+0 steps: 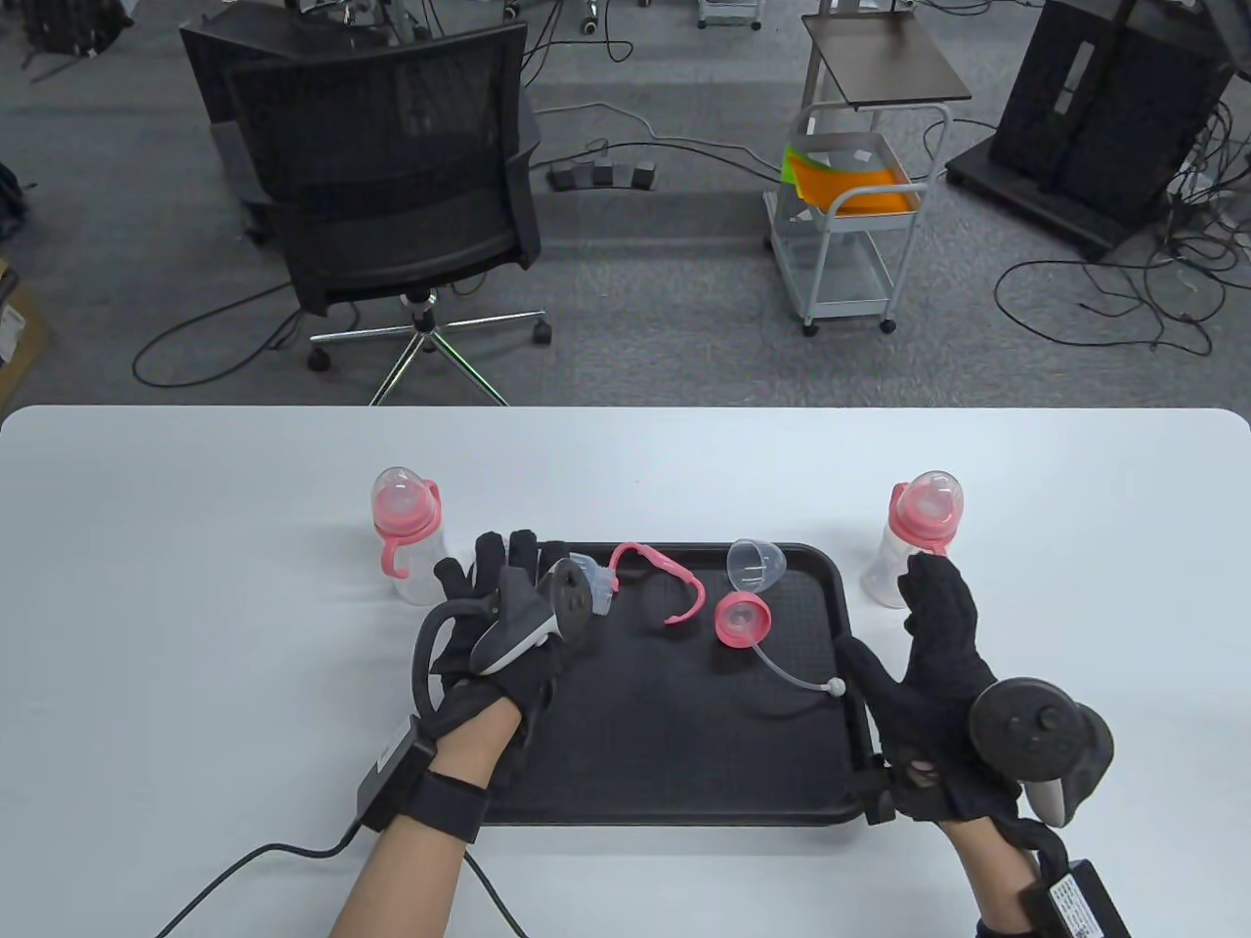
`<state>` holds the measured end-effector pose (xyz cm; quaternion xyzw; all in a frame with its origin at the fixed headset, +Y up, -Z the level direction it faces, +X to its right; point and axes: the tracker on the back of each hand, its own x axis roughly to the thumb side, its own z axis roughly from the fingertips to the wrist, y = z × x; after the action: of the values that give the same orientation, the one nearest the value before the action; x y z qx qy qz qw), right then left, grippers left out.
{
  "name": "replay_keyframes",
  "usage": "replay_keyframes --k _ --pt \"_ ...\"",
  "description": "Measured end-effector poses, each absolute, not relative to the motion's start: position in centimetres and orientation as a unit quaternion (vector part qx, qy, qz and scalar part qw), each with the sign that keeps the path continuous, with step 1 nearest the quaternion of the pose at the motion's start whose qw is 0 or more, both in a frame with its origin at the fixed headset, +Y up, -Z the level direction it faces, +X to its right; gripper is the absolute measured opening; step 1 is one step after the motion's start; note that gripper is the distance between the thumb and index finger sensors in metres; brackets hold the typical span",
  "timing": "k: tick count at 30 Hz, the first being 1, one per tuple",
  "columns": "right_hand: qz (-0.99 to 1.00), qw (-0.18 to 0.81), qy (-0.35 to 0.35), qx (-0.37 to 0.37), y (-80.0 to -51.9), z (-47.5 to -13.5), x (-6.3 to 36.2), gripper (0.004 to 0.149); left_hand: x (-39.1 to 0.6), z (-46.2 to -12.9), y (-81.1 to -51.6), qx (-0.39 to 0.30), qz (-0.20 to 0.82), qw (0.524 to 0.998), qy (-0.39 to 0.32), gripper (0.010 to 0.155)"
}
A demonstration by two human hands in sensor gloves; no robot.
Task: Assemble baby bottles from components
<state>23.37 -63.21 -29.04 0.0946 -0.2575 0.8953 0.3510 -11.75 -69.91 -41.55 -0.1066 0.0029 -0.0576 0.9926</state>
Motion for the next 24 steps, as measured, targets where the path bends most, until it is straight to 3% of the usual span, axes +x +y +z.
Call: replay_keyframes --k 7,18,24 --pt "0.931 0.223 -0.258 0.131 -65.2 -28.6 22.1 0.093 -11.4 -44.0 -71.7 -0.138 -0.066 0.987 0.056 0.113" --pt "0.938 0.207 -0.236 0.146 -66.1 -28.9 21.3 0.094 -11.1 -45.4 -73.6 -0.165 -0.094 0.98 0.064 0.104" --pt "0.94 0.203 -0.23 0.149 -66.1 -28.8 21.4 0.094 -11.2 -44.6 -73.0 -0.139 -0.098 0.984 0.053 0.101"
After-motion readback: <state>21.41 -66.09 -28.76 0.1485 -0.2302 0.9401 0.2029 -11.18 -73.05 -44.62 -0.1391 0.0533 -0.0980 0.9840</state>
